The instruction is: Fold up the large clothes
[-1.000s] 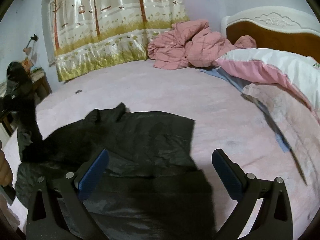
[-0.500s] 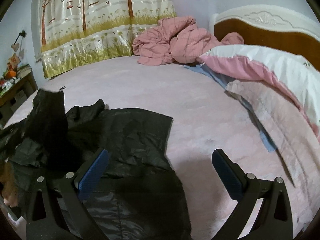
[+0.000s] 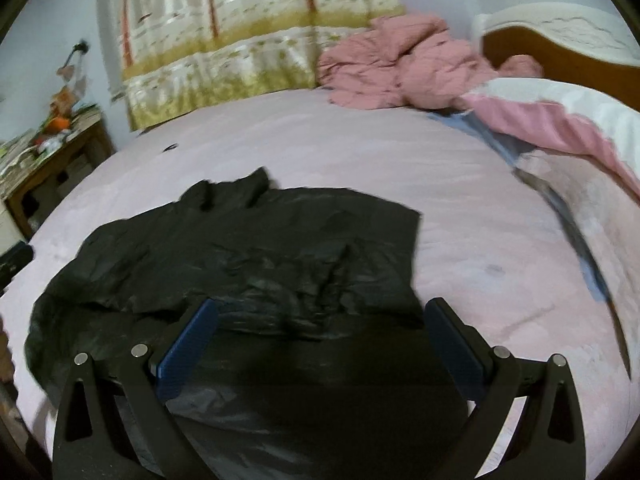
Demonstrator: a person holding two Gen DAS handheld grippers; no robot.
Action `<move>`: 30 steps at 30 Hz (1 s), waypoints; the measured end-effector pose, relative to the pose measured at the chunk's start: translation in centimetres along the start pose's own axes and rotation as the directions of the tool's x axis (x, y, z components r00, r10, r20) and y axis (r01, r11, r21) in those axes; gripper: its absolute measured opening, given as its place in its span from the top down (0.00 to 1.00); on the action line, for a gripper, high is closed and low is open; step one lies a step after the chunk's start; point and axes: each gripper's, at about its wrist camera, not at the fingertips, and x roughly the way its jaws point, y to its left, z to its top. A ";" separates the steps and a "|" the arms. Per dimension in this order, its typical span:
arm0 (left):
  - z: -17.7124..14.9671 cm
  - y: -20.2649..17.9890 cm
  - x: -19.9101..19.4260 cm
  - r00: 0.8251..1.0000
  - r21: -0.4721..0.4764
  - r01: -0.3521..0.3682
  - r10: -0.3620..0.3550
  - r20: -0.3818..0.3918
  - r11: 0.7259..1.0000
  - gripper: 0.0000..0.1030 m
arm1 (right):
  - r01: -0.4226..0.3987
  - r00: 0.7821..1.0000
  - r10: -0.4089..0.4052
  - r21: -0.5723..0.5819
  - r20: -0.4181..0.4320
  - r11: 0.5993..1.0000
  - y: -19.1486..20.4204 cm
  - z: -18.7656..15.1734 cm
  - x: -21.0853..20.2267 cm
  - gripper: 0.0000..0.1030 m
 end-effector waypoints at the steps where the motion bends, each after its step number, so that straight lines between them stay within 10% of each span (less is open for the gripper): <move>1: 0.0 2.4 0.2 0.999 -0.063 -0.042 0.042 -0.006 0.997 0.20 | -0.037 0.999 0.037 0.016 -0.012 0.999 -0.3 0.2 0.3 0.01; 4: -0.2 9.6 1.4 0.996 -0.263 -0.077 0.062 -0.068 0.962 0.20 | -0.092 0.991 0.100 0.102 -0.083 0.991 -1.8 0.7 1.9 0.02; 8: -1.4 14.1 4.7 0.977 -0.307 -0.161 0.107 -0.185 0.938 0.20 | -0.110 0.977 0.133 0.143 -0.168 0.984 -2.0 1.9 5.0 0.11; 16: -5.2 13.1 10.2 0.928 -0.310 -0.100 -0.024 -0.371 0.945 0.28 | -0.082 0.930 0.146 0.196 -0.336 0.977 -1.6 1.6 11.6 0.28; 18: -5.9 11.7 10.8 0.921 -0.288 -0.101 -0.021 -0.390 0.952 0.30 | -0.065 0.935 0.118 0.167 -0.335 0.984 -1.1 2.0 11.9 0.64; 20: -6.3 10.7 10.8 0.918 -0.241 -0.129 0.025 -0.395 0.962 0.30 | -0.057 0.945 0.094 0.123 -0.315 0.991 -0.6 2.8 11.5 0.93; 24: -6.6 10.0 10.8 0.919 -0.199 -0.152 0.064 -0.390 0.968 0.30 | -0.106 0.992 0.110 0.058 -0.063 0.993 0.0 6.7 5.3 0.94; 27: -6.8 9.8 10.7 0.920 -0.193 -0.154 0.069 -0.387 0.969 0.30 | -0.193 0.964 0.194 -0.019 0.185 0.981 0.4 8.0 -1.2 0.94; 30: -6.9 9.2 11.0 0.918 -0.175 -0.174 0.095 -0.386 0.969 0.30 | -0.034 0.999 0.036 -0.055 0.029 0.998 0.6 7.6 2.4 0.94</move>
